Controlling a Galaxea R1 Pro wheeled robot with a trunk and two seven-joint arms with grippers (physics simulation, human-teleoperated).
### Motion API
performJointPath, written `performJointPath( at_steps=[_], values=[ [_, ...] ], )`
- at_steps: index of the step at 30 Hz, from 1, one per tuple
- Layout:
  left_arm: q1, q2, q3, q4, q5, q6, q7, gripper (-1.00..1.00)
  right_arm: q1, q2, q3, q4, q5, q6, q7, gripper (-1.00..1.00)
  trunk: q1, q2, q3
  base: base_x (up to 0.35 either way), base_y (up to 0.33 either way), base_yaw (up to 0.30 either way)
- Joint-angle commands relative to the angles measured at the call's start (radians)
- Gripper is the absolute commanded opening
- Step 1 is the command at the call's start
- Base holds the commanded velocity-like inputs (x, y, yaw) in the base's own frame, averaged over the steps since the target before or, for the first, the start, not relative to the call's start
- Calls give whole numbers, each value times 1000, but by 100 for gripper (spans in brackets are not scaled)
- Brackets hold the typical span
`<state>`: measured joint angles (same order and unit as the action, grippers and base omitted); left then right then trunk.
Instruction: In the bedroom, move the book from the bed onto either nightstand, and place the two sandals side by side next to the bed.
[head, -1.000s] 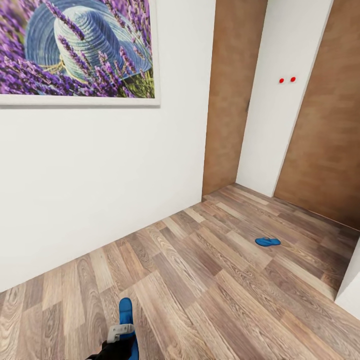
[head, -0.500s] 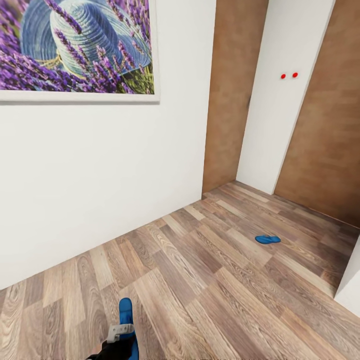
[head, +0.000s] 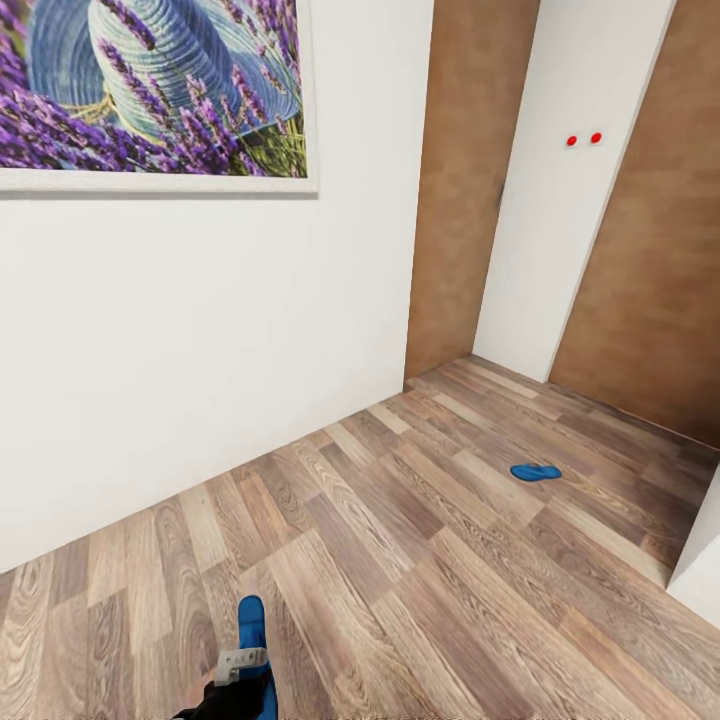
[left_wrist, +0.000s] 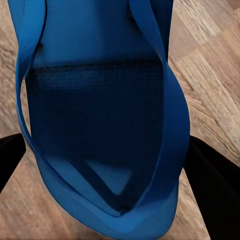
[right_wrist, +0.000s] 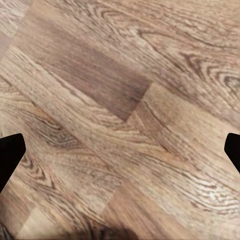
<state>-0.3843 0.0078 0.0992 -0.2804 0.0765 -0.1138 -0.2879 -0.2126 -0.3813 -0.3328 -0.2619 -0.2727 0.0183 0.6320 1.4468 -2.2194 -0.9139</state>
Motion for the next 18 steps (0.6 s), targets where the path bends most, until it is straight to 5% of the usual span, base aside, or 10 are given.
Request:
performJointPath(
  at_steps=[1, 12, 18],
  values=[
    [-1, 0, 5, 1, 8, 0, -8, -100, -1, 0, -2, 1, -6, 2, 5, 100, 0, 0, -3, 0, 0, -4],
    [-1, 0, 5, 1, 8, 0, -8, -100, -1, 0, -2, 1, -5, 2, 3, 100, 0, 0, -13, 3, 0, -30],
    [-1, 0, 5, 1, 9, 2, -8, -100, -1, 0, -2, 1, -5, 2, 3, 100, 0, 0, -14, 234, 0, -2]
  ],
)
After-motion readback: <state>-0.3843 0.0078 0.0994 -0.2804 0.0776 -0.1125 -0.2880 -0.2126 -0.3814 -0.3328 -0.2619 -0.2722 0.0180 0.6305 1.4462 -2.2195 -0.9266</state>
